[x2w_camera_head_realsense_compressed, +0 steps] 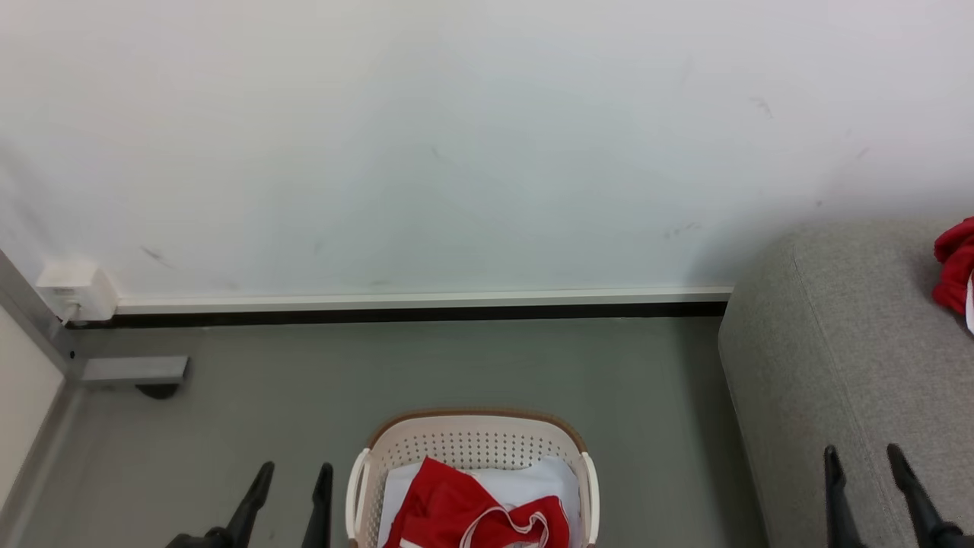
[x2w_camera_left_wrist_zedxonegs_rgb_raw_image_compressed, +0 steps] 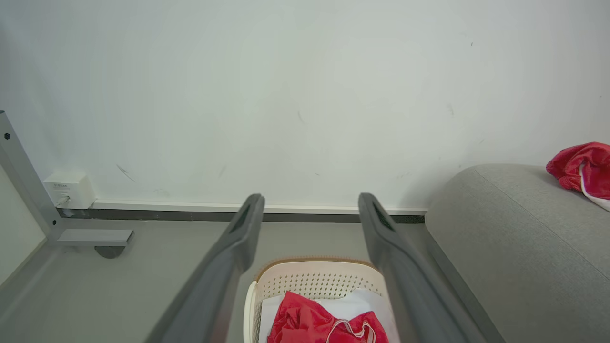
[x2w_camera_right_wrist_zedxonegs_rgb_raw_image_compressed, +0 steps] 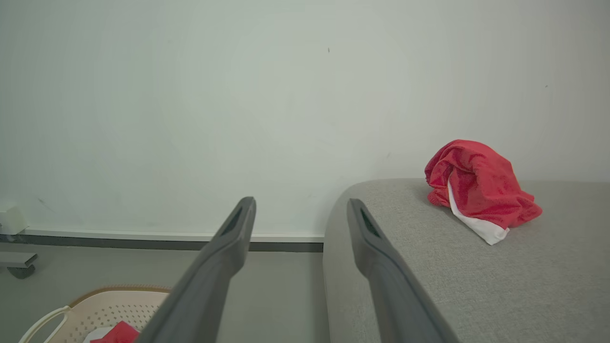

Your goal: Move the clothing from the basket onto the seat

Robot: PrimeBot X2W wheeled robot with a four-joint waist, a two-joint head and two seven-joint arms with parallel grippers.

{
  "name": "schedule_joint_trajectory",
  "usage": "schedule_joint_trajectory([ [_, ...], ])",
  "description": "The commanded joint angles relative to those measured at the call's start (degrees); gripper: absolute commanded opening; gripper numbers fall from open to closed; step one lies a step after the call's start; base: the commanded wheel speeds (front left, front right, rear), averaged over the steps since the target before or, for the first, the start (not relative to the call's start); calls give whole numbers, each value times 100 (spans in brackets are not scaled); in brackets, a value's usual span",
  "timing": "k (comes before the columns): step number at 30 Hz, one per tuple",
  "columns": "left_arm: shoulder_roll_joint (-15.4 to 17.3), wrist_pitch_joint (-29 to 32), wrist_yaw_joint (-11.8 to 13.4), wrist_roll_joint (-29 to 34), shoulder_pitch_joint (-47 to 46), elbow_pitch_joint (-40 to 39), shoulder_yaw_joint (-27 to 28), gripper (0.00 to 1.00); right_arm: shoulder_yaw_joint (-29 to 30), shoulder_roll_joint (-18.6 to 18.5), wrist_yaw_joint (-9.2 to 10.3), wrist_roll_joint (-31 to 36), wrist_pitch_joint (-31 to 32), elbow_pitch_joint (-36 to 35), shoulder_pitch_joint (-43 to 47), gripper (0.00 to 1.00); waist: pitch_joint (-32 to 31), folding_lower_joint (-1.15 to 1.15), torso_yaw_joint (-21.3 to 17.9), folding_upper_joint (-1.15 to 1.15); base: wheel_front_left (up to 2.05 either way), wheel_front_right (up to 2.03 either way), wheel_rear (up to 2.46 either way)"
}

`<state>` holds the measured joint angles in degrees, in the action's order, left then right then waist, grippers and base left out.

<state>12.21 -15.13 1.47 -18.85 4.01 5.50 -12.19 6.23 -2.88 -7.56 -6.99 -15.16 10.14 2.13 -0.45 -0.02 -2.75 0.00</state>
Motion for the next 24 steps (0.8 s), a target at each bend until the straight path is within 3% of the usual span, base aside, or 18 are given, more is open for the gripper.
schedule_joint_trajectory([
  [1,-39,-2,-45,82,101,38,77,100,-92,-4,14,-35,1,55,139,100,-74,2,34,0,0,0,0],
  [8,-308,-3,-257,404,293,117,565,100,-502,-7,14,-92,1,220,377,100,-209,2,20,0,0,0,0],
  [24,-651,-3,-724,800,374,437,1058,100,-620,-6,15,-142,1,292,298,100,-344,2,139,0,0,0,0],
])
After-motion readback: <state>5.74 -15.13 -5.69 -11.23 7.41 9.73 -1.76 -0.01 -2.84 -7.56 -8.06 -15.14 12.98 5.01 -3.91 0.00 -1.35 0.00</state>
